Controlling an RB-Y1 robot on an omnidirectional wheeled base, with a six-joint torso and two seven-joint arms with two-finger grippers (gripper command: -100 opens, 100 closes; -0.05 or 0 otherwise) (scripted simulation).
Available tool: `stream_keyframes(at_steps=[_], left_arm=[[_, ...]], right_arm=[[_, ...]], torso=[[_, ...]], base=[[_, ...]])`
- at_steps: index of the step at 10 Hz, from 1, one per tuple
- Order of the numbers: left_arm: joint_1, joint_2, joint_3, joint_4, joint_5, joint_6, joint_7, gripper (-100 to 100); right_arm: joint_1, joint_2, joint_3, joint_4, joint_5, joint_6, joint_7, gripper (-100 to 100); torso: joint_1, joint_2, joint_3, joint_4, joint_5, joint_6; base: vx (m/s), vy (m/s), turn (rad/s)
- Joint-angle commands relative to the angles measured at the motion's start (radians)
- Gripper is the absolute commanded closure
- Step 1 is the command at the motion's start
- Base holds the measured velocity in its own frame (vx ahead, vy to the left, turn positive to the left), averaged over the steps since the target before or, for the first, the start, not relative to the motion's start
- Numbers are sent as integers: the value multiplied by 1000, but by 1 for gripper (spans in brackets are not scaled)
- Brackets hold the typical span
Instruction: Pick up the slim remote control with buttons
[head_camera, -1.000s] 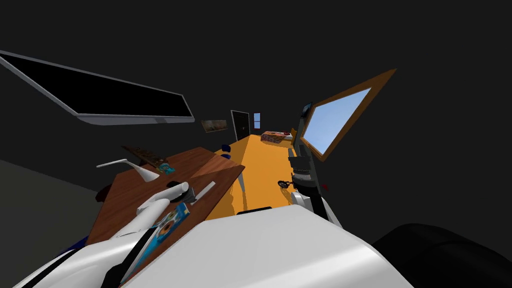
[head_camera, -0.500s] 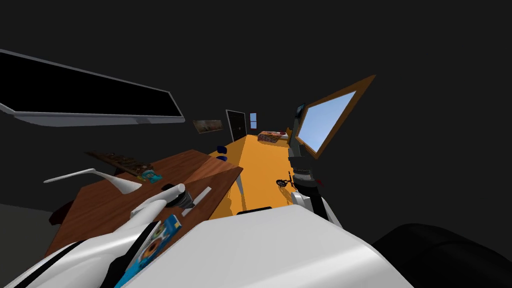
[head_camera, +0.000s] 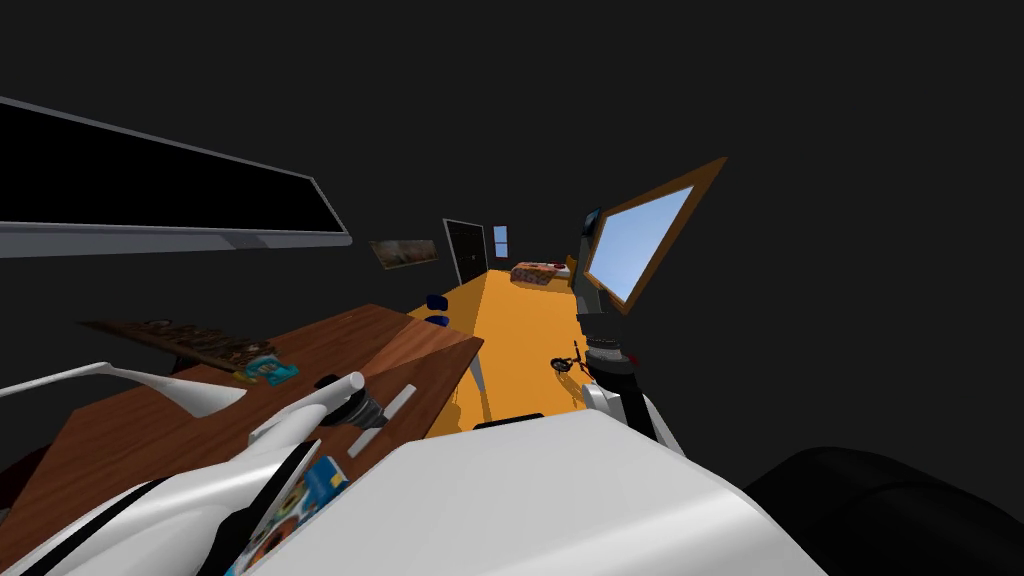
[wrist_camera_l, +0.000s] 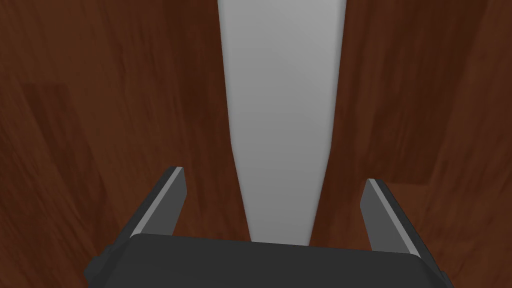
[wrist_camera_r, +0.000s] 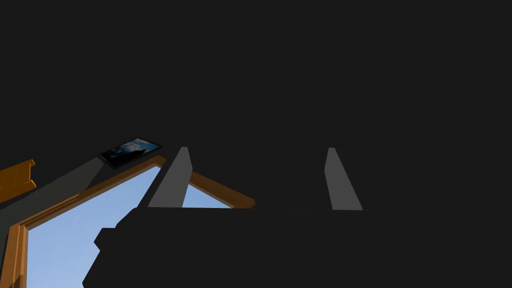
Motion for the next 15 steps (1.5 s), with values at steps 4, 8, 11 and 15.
stream_keyframes(at_steps=[4,8,11,15], left_arm=[[-5,-11,-7,93,38,37,42,-100],[5,-36,-1,91,25,10,42,-100],[13,-61,4,50,13,-21,37,-100],[5,-62,4,106,14,-27,31,100]], right_arm=[[0,0,0,0,0,0,0,0],[0,0,0,0,0,0,0,0],[0,0,0,0,0,0,0,0],[0,0,0,0,0,0,0,0]], torso=[[2,-2,-1,0,1,0],[-1,1,0,0,0,0],[-1,1,1,0,0,-1],[-3,2,1,0,-1,0]], base=[[51,64,-96],[16,22,9],[20,24,16],[4,3,-4]])
